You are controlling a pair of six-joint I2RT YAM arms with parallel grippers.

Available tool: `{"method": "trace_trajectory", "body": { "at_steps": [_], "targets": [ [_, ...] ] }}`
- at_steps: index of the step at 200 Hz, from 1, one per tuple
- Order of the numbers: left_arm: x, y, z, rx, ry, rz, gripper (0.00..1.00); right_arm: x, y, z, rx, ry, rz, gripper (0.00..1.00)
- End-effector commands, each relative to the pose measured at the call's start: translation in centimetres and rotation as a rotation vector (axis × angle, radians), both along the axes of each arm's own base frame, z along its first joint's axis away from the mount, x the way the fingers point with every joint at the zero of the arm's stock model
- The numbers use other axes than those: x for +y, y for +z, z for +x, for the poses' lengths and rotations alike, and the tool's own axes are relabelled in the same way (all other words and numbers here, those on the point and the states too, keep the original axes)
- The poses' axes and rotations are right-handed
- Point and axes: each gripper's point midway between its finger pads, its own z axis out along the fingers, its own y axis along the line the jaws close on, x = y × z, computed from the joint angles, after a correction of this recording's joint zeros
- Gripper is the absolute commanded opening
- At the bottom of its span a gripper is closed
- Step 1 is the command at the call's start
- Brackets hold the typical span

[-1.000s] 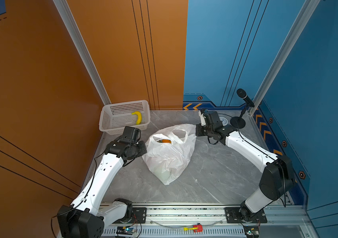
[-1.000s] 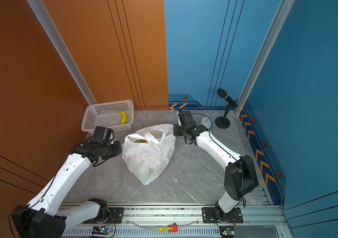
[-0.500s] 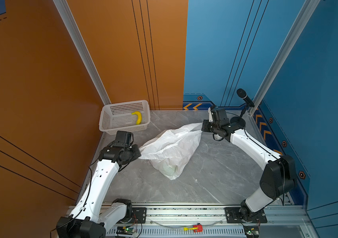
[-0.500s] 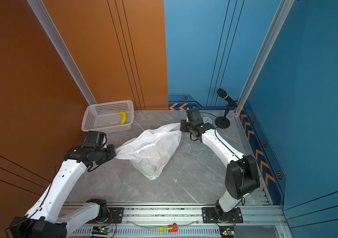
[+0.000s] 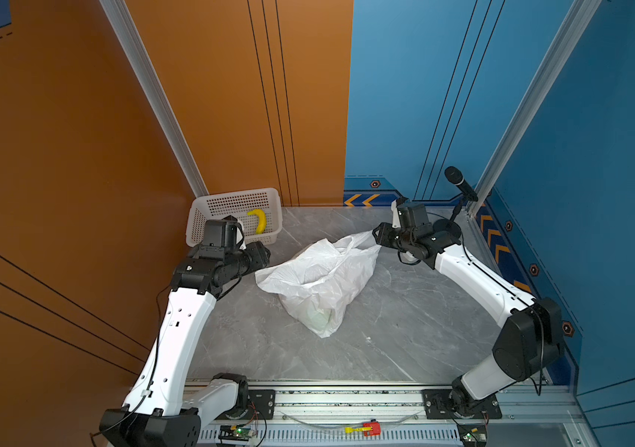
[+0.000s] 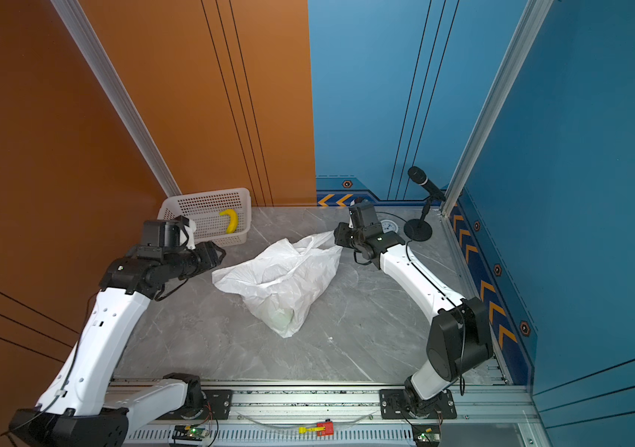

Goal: Untie the knot of the plastic bag and take out the fruit

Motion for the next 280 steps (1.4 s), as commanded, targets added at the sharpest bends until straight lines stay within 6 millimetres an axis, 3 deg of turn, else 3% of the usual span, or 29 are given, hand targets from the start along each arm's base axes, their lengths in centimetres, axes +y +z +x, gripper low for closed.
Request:
{"method": "trace_trajectory", "body": {
  "at_steps": [1, 35, 84, 114, 166, 174, 204, 222, 280],
  "targets": [
    [-3.3, 2.9, 1.6, -0.091, -0.155, 0.003, 0.62, 0.7, 3.9, -1.6, -0.041, 0.027, 0.063, 0.49],
    [-8.5, 3.3, 3.7, -0.112, -0.351, 0.040, 0.67, 1.5, 5.3, -4.0, -0.043, 0.048, 0.087, 0.55],
    [-13.1, 0.4, 6.9, -0.056, -0.476, 0.098, 0.70, 1.1, 4.5, -7.4, 0.059, -0.033, 0.117, 0.59],
    [-15.5, -1.8, 7.7, 0.015, -0.557, 0.052, 0.72, 1.3, 3.2, -9.0, 0.129, -0.057, 0.160, 0.61],
    [-18.3, -4.9, 7.0, 0.102, -0.687, -0.028, 0.73, 2.3, 1.1, -10.3, 0.193, -0.023, 0.132, 0.69],
    [-18.5, -5.4, 7.0, 0.115, -0.691, -0.033, 0.67, 2.5, 0.8, -10.4, 0.204, -0.020, 0.137, 0.70],
    [-18.4, -5.9, 7.4, 0.133, -0.658, -0.029, 0.18, 3.5, -0.5, -10.0, 0.253, -0.036, 0.179, 0.71],
    [-18.1, -5.0, 8.1, 0.120, -0.610, -0.031, 0.00, 5.1, -1.0, -9.5, 0.274, -0.024, 0.213, 0.71],
    [-16.4, -1.6, 10.6, 0.050, -0.429, -0.116, 0.00, 9.3, -3.3, -7.2, 0.334, 0.028, 0.228, 0.72]
  ]
}}
